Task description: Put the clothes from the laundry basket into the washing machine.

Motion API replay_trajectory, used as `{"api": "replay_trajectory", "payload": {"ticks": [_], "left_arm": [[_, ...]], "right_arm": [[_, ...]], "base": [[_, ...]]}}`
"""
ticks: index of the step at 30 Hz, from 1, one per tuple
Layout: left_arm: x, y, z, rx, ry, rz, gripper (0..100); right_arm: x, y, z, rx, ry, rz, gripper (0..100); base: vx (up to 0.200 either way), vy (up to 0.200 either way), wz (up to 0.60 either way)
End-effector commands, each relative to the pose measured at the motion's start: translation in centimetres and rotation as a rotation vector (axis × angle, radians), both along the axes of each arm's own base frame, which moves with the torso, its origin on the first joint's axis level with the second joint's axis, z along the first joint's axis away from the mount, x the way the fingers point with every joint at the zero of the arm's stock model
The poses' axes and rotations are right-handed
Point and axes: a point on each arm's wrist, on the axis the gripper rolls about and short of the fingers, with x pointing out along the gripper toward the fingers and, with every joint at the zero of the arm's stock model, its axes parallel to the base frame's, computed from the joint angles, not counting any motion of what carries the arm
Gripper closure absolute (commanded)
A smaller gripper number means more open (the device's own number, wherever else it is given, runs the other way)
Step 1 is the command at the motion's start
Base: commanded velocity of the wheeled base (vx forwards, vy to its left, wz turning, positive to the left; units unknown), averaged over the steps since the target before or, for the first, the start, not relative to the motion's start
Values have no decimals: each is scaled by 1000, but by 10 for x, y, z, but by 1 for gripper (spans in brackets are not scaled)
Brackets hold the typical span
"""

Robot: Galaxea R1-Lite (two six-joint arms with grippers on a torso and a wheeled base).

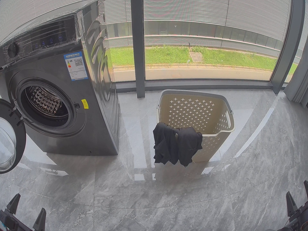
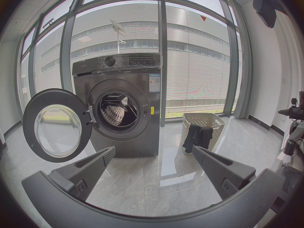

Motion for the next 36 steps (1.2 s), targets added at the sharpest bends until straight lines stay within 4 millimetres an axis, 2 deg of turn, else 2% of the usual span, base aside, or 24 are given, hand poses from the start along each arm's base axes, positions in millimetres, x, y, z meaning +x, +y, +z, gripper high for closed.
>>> {"api": "replay_trajectory", "payload": {"ticks": [1, 16, 28, 36], "left_arm": [[0, 0, -5, 0, 2, 0, 0], [0, 0, -5, 0, 2, 0, 0], [0, 0, -5, 0, 2, 0, 0], [0, 0, -5, 0, 2, 0, 0]], "right_arm": [[0, 0, -4, 0, 0, 0, 0], [0, 0, -4, 0, 0, 0, 0], [0, 0, -4, 0, 0, 0, 0], [0, 0, -4, 2, -2, -2, 0]], "base": [[200, 0, 0], [200, 0, 0], [0, 0, 0], [0, -200, 0]]}}
